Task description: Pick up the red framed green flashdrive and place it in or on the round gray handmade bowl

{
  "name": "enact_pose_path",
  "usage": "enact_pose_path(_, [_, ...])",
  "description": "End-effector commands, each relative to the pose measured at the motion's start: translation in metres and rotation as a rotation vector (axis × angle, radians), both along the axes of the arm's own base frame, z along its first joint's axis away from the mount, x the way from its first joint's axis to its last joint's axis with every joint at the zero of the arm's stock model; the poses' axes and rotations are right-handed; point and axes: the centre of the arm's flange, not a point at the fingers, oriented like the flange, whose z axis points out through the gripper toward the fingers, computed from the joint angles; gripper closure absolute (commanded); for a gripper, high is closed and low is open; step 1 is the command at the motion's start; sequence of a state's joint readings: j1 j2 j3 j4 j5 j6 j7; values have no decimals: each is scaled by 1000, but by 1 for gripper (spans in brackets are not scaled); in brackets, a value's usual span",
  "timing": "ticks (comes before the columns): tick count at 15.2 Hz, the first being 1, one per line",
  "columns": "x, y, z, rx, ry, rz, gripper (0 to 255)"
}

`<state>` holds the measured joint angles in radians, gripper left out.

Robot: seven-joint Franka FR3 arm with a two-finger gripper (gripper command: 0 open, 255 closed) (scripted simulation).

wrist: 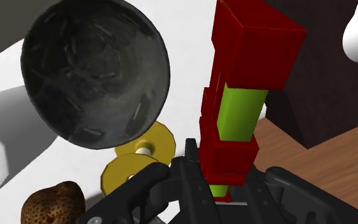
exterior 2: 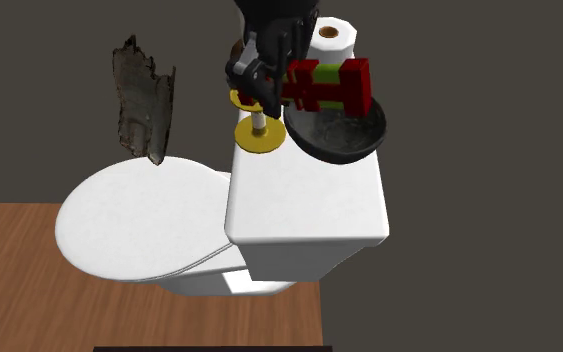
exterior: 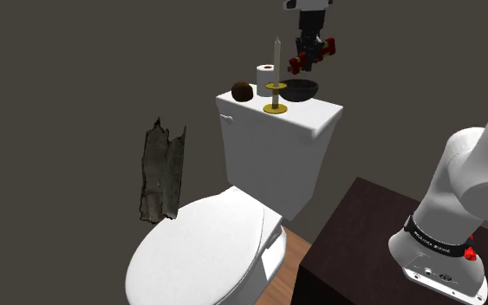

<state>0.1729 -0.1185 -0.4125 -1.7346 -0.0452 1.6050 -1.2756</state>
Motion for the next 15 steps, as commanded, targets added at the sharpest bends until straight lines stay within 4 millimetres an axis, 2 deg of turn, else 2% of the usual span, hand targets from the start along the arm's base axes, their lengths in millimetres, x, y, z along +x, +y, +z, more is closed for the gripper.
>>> enact_pose_path(1, [17, -22, 2, -1, 0, 1, 255])
enact_pose_path(8, [79, -94, 8, -1, 0, 2, 255])
enact_pose_path(15, [79, -94, -29, -1, 0, 1, 255])
